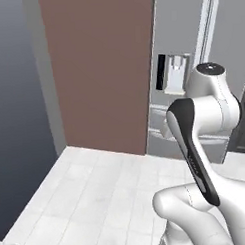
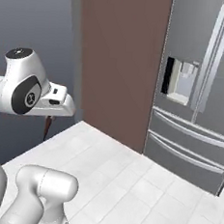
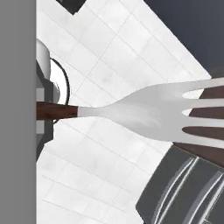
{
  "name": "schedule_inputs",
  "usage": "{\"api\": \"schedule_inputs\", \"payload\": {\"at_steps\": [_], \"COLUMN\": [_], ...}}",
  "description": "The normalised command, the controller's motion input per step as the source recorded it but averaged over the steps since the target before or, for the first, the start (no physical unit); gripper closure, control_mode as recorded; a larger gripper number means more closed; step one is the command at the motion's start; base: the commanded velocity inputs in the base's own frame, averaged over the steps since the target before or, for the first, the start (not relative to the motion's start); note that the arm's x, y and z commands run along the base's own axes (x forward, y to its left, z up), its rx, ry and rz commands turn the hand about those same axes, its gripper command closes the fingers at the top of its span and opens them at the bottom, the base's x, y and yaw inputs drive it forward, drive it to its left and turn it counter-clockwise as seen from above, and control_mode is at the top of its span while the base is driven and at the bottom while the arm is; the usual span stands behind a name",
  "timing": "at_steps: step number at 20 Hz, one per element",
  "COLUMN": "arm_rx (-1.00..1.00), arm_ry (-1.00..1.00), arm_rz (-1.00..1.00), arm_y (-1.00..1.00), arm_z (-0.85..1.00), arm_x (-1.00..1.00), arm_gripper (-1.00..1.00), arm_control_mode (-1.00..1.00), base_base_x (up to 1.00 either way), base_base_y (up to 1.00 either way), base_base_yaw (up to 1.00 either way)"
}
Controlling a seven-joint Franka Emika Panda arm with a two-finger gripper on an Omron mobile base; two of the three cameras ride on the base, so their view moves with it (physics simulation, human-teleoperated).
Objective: Organize the utensils by type. Pick up the wooden spoons from the counter and place them in the open cabinet. Then pick up the metallic utensils from the counter and place them in the open drawer.
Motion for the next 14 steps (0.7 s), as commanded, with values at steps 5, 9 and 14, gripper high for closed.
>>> {"api": "schedule_inputs", "payload": {"at_steps": [5,9,14], "arm_rx": [0.00,0.00,0.00], "arm_ry": [0.00,0.00,0.00], "arm_rz": [0.00,0.00,0.00], "arm_y": [0.00,0.00,0.00], "arm_z": [0.00,0.00,0.00], "arm_x": [0.00,0.00,0.00], "arm_gripper": [1.00,1.00,1.00], "arm_control_mode": [1.00,1.00,1.00], "base_base_x": [0.00,0.00,0.10], "base_base_y": [-0.45,-0.48,-0.32], "base_base_yaw": [-0.82,-0.82,-0.70]}}
